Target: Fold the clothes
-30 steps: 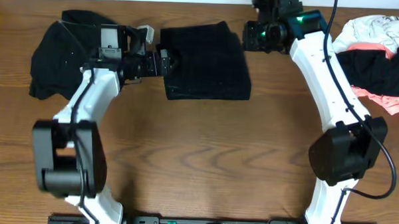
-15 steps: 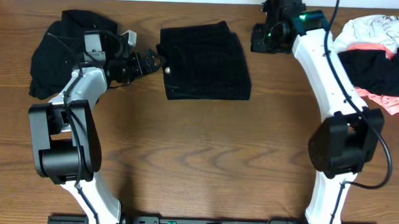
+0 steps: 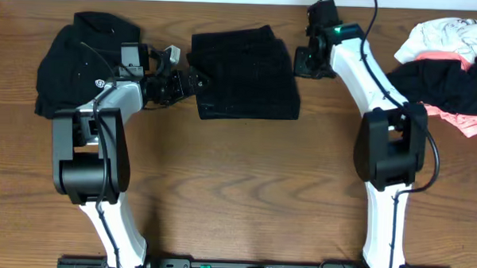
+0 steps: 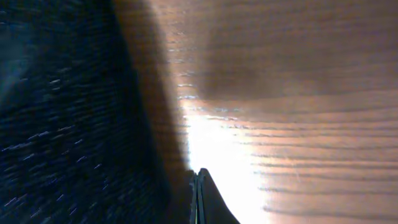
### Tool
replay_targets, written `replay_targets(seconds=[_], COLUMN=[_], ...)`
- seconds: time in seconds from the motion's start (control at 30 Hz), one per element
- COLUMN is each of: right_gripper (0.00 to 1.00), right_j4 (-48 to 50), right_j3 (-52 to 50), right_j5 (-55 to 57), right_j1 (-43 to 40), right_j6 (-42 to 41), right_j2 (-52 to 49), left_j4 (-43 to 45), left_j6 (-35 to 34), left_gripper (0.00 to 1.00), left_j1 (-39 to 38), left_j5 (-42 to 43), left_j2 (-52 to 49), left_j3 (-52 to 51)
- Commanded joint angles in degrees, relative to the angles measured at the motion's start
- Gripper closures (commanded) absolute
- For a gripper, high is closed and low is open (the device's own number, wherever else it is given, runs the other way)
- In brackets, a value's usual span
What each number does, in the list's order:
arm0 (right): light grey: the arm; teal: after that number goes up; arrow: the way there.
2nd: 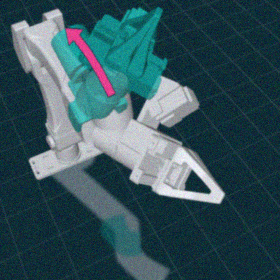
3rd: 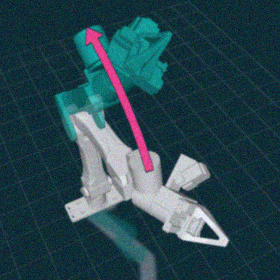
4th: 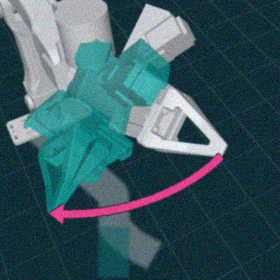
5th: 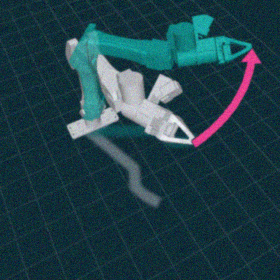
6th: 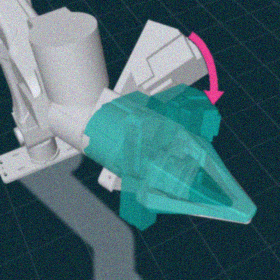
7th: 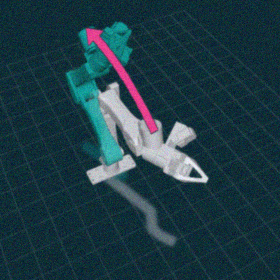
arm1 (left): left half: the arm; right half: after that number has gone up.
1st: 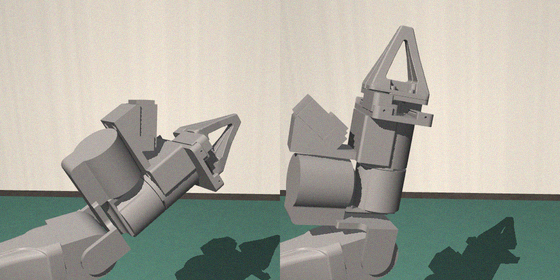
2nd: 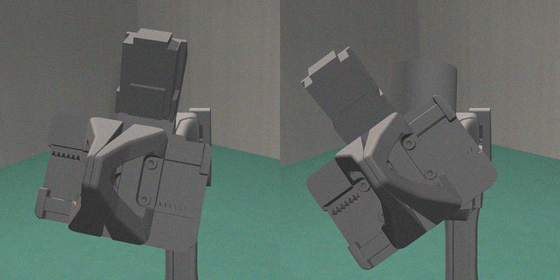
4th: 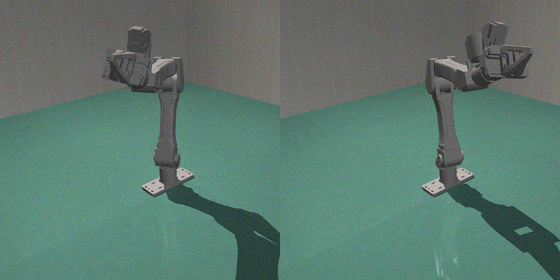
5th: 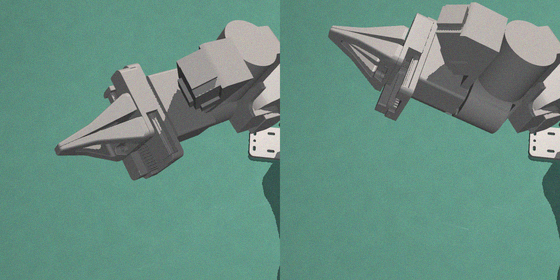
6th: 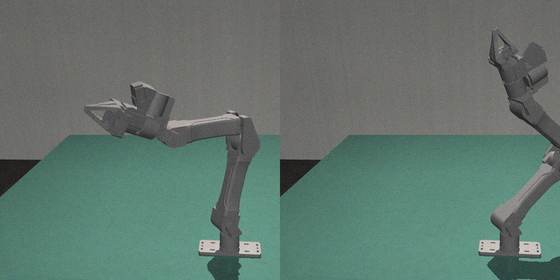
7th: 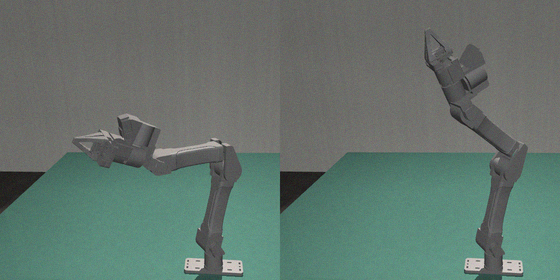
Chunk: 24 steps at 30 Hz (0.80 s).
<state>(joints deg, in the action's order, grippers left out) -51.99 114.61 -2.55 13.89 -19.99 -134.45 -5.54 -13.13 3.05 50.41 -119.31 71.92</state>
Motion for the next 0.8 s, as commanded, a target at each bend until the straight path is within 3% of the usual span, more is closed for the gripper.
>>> replay_targets(seconds=[0.0, 0.43, 0.77], right_gripper=[0.99, 0.99, 0.99], right_j4=[0.68, 2.29, 2.10], right_j3=[-0.04, -0.04, -0.04], right_j5=[0.92, -2.43, -2.43], right_j1=[-0.42, 0.79, 1.44], right_j6=[-2.19, -2.73, -2.73], right_j2=[-1.92, -5.09, -5.09], left_j4=[1.57, 4.96, 3.78], left_j6=[-0.94, -2.64, -2.43], left_gripper=[0.02, 0.02, 0.02], left_j1=[-0.04, -0.07, 1.66], left_j5=[4.33, 9.16, 2.86], left_j2=[-1.18, -1.27, -1.27], left_j3=[0.02, -0.02, -0.20])
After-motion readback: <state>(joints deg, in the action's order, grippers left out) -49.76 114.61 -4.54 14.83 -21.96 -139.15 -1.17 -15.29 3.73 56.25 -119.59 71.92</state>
